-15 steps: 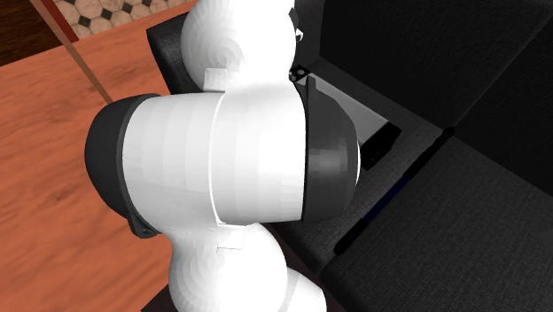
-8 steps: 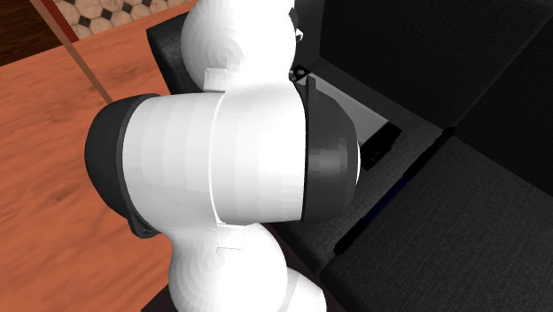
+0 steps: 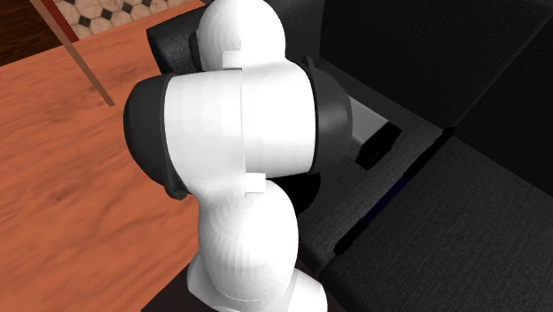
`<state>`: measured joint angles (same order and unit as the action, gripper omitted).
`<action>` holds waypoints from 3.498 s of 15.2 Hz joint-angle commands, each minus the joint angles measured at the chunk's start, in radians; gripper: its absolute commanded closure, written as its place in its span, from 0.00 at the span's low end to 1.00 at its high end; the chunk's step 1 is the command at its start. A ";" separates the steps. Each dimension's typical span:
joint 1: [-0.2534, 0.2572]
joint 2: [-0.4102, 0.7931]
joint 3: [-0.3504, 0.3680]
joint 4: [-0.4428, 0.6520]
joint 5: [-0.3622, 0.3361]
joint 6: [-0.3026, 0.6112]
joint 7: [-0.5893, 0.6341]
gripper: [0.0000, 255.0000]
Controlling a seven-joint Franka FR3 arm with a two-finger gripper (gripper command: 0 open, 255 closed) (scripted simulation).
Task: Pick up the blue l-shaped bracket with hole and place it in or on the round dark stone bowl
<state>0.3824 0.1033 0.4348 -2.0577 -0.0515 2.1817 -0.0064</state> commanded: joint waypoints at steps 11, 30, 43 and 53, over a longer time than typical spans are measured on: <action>0.011 0.065 -0.004 -0.042 -0.047 0.092 0.028 0.00; 0.007 0.028 0.001 -0.015 -0.024 0.031 0.012 1.00; 0.000 -0.047 0.004 0.082 0.018 -0.132 -0.018 1.00; -0.006 -0.026 -0.008 0.125 -0.005 -0.150 0.123 0.00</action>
<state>0.3797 0.0638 0.4325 -1.9279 -0.0441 2.0120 0.0529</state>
